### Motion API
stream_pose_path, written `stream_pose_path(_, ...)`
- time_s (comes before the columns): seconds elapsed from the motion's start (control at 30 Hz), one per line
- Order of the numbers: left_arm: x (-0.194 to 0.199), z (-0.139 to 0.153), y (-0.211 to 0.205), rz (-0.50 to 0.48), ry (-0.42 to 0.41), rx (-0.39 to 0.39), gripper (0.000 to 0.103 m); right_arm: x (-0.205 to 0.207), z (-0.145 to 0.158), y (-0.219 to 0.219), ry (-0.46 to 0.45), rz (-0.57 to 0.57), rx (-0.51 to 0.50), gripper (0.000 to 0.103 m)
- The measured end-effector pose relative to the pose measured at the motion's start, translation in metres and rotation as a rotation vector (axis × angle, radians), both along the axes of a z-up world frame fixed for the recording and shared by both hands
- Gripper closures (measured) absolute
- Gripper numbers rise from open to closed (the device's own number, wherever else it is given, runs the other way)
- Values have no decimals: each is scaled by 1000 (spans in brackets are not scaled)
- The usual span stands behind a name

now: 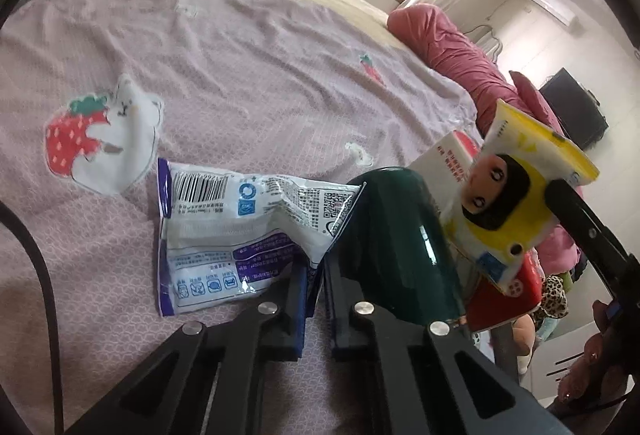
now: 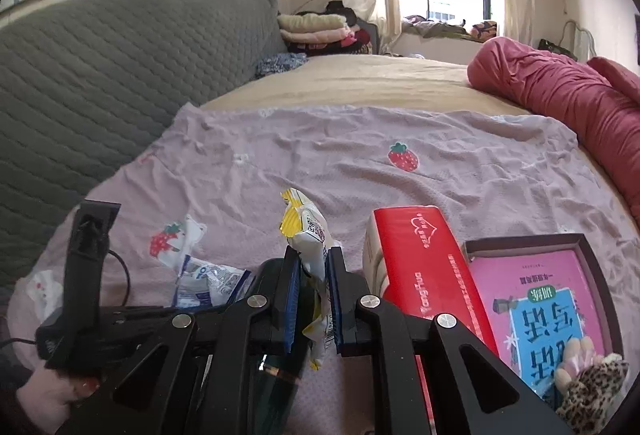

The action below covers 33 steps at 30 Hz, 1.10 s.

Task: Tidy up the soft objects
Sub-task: 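Lift and carry the wipes packet and yellow packet with both tools over the tray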

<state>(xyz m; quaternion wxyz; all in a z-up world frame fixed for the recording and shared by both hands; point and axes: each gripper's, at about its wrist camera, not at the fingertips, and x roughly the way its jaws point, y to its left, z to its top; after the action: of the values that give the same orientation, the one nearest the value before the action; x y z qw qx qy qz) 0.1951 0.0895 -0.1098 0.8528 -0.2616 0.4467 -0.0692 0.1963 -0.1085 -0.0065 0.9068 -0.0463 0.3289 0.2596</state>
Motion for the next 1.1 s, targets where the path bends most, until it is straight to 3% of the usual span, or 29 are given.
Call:
stream_pose_path(0.23, -17, 33, -6, -19, -114, 21, 96, -20, 16, -15, -25, 6, 49, 89)
stream_pose_path(0.3, -24, 46, -13, -27, -149, 61, 96, -25, 21, -19, -41, 5, 56, 89)
stream_pose_path(0.5, -46, 76, -25, -22, -202, 122, 96, -37, 37, -42, -70, -18, 99, 89)
stream_pose_path(0.73, -72, 113, -49, -33, -253, 140, 96, -50, 60, -88, -109, -71, 172, 89)
stream_pose_path(1.1, -66, 153, -169, -212, -295, 168, 96, -52, 80, -205, -163, -301, 250, 89)
